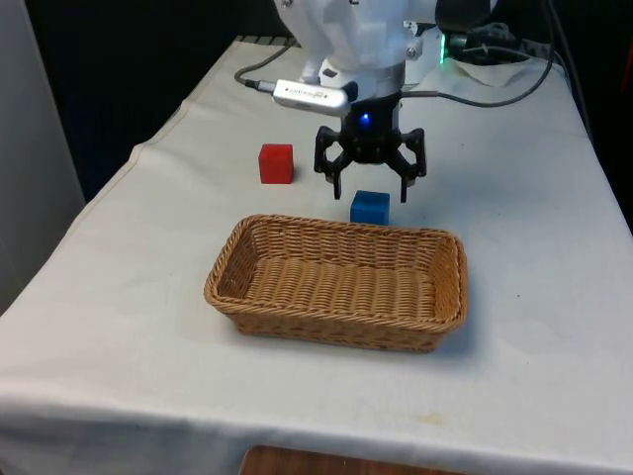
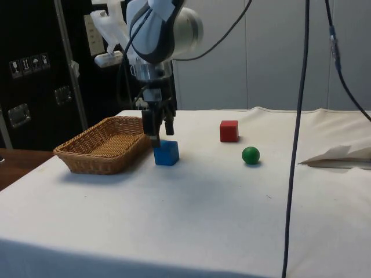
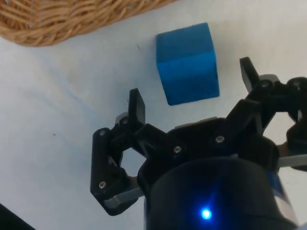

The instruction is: Place all non-red objects into the basket.

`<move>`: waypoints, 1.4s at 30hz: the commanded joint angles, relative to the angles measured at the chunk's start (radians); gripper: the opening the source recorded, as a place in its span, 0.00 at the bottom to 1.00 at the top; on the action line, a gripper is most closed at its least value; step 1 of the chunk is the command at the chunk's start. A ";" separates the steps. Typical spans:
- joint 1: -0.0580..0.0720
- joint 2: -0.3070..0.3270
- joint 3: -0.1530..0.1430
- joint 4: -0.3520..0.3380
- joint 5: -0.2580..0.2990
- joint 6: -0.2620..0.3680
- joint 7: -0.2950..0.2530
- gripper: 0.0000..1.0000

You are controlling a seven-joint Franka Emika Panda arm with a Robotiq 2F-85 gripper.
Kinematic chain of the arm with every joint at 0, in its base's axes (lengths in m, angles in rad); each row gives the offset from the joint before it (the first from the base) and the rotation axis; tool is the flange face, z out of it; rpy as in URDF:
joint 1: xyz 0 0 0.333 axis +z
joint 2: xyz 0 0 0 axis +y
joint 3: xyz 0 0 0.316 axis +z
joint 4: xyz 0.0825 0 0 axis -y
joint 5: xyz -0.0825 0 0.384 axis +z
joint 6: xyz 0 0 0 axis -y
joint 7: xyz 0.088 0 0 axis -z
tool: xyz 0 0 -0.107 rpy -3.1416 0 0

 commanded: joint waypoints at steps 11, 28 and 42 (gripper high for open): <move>-0.010 0.069 0.015 0.041 0.104 0.007 -0.071 1.00; -0.008 0.100 0.015 0.050 0.139 0.012 -0.095 0.01; 0.007 0.039 -0.012 0.040 0.108 -0.037 -0.074 0.02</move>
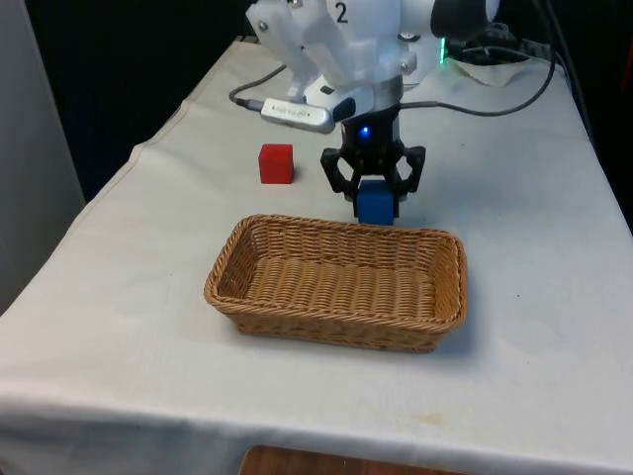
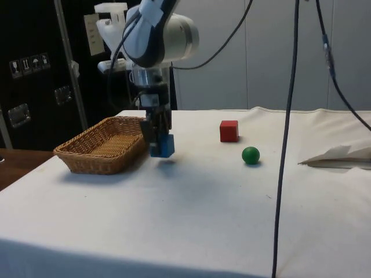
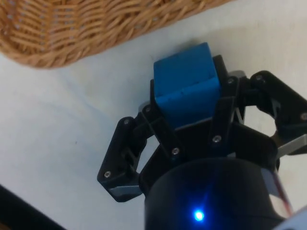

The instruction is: Place all non-red objects into the basket.

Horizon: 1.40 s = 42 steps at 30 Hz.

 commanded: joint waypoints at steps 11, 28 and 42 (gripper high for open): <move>0.001 -0.033 -0.009 0.026 -0.035 -0.046 0.029 0.02; -0.003 -0.046 -0.066 0.164 -0.071 -0.222 0.051 0.02; -0.033 0.031 -0.104 0.299 -0.029 -0.296 0.000 0.02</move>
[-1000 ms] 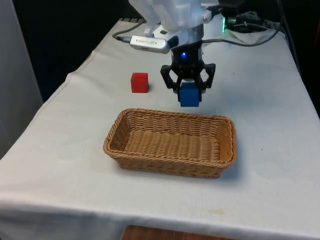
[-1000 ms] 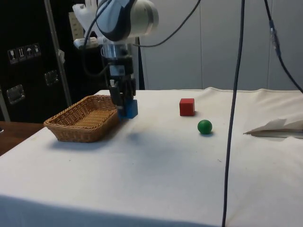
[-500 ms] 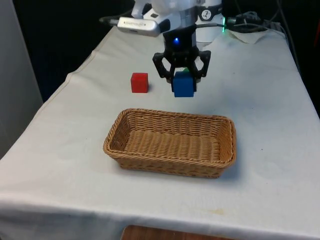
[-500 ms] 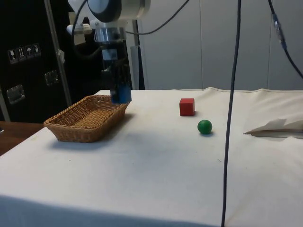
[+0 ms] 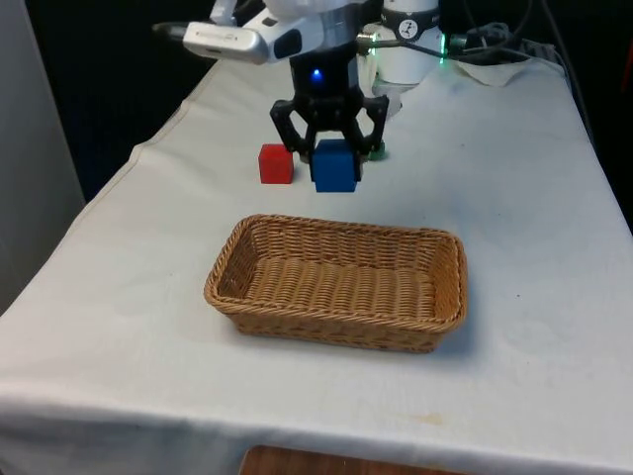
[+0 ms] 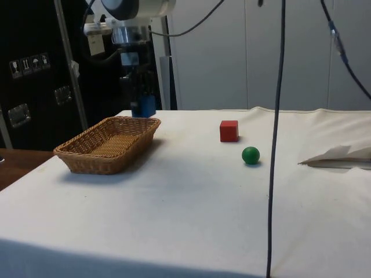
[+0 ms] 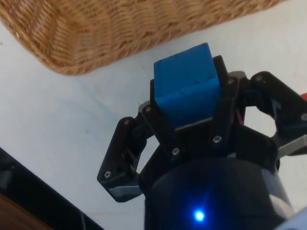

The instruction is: Place all non-red objects into the basket.

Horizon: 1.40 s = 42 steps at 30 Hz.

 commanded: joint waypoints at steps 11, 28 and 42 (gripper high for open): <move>-0.037 0.132 -0.011 0.150 0.098 -0.037 -0.056 0.02; -0.062 0.295 -0.040 0.265 0.237 0.001 -0.147 0.02; -0.066 0.368 -0.047 0.304 0.294 0.037 -0.165 0.09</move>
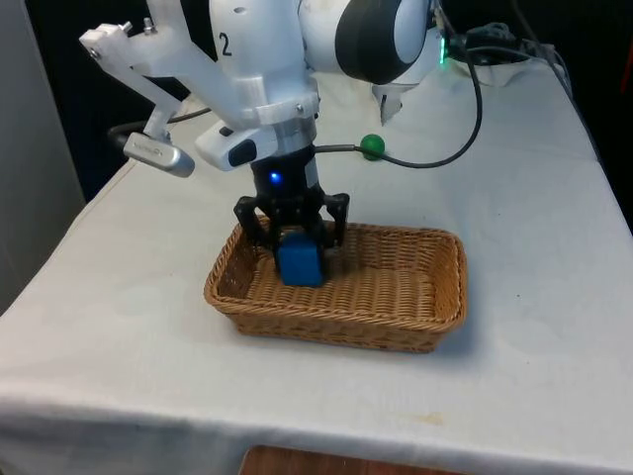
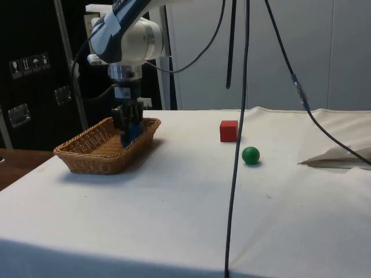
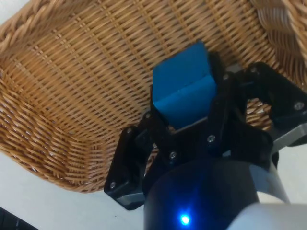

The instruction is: Place all non-red objects into the basket.

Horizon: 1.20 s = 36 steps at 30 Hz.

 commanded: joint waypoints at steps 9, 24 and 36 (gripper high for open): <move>-0.006 0.010 0.003 0.011 0.010 -0.004 0.006 0.94; 0.025 -0.039 -0.031 -0.011 -0.012 -0.045 0.017 1.00; 0.048 -0.108 -0.050 -0.040 -0.054 -0.090 0.036 1.00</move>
